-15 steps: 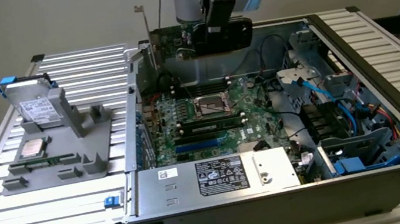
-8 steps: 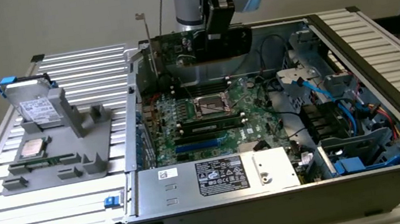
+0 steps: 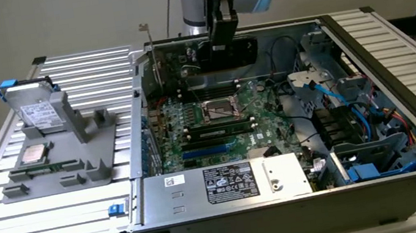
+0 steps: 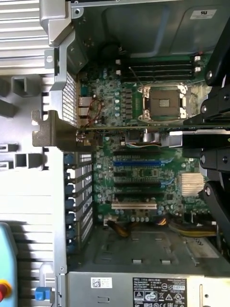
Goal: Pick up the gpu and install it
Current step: 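Insert the gpu into the slot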
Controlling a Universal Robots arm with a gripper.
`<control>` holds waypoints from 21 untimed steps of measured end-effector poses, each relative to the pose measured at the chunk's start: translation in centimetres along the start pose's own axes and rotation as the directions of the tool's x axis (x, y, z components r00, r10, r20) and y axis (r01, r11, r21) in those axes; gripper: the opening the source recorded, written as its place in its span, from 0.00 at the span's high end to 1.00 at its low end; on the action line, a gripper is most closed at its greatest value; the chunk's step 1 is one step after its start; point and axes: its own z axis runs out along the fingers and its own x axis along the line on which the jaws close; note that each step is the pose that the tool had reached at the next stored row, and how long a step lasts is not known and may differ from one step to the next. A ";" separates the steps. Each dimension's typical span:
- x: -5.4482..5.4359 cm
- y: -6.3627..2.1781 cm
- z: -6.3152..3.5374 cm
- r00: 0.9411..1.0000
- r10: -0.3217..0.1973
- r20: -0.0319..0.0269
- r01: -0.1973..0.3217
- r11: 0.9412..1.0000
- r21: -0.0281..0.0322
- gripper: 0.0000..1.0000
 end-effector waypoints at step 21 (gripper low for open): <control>0.9 0.68 3.88 1.000 0.029 0.002 -0.029 1.000 0.001 0.73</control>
